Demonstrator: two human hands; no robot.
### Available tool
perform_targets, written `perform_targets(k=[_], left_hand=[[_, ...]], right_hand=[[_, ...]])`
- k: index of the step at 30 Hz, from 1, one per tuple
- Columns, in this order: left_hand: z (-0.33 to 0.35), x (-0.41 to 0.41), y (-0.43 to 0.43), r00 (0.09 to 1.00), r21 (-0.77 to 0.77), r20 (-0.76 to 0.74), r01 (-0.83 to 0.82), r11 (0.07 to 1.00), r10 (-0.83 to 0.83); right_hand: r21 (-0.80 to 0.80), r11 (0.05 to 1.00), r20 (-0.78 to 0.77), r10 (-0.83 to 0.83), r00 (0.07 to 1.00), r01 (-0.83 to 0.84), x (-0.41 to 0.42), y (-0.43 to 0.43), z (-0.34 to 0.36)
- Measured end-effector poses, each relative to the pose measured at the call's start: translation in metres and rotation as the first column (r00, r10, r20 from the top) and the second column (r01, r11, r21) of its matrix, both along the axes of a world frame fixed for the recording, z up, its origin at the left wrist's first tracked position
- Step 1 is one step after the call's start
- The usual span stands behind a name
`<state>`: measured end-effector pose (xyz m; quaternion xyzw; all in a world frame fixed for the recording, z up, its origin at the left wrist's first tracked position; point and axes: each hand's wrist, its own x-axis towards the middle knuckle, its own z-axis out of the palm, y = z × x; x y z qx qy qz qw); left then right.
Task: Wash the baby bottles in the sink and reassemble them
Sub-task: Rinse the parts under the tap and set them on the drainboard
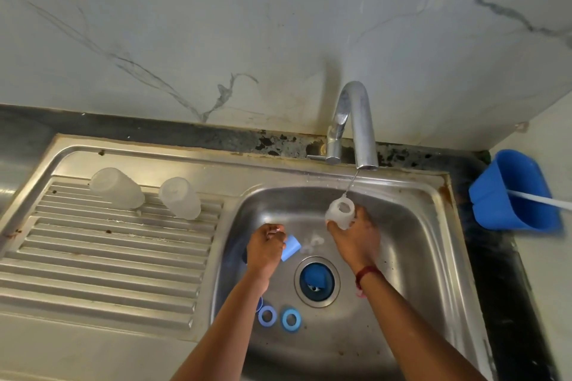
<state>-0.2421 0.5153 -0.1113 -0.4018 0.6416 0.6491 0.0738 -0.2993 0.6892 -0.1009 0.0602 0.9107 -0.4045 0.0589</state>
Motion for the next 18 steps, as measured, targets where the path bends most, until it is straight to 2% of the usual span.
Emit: perform_targets(k=[3,6,8,11,14,17,18], left_hand=[[0.0,-0.002,0.001,1.0,-0.02,0.005,0.028,0.999,-0.028],[-0.001,-0.005,0.002,0.998,-0.044,-0.016,0.06,0.997,-0.061],[0.0,-0.007,0.004,0.996,-0.058,-0.037,0.081,0.995,-0.083],[0.001,-0.01,0.007,0.991,-0.076,-0.071,0.111,0.991,-0.117],[0.005,-0.009,0.012,0.985,-0.104,-0.091,0.134,0.985,-0.144],[0.008,-0.008,0.016,0.98,-0.142,-0.108,0.152,0.978,-0.168],[0.009,-0.008,0.018,0.978,-0.154,-0.109,0.158,0.975,-0.175]], right_hand=[[-0.026,0.999,-0.006,0.031,1.0,-0.031,0.002,-0.004,-0.003],[-0.066,0.995,-0.004,-0.071,0.997,0.071,0.002,-0.005,0.0],[-0.042,0.999,-0.012,0.015,1.0,-0.016,0.003,-0.006,-0.002],[-0.054,0.993,-0.014,-0.106,0.994,0.105,0.003,-0.004,0.0],[-0.046,0.999,-0.022,0.012,1.0,-0.013,0.007,-0.005,-0.003],[-0.063,0.993,-0.028,-0.1,0.995,0.098,0.008,-0.005,0.002],[-0.063,0.995,-0.046,-0.081,0.996,0.078,0.008,-0.004,0.001]])
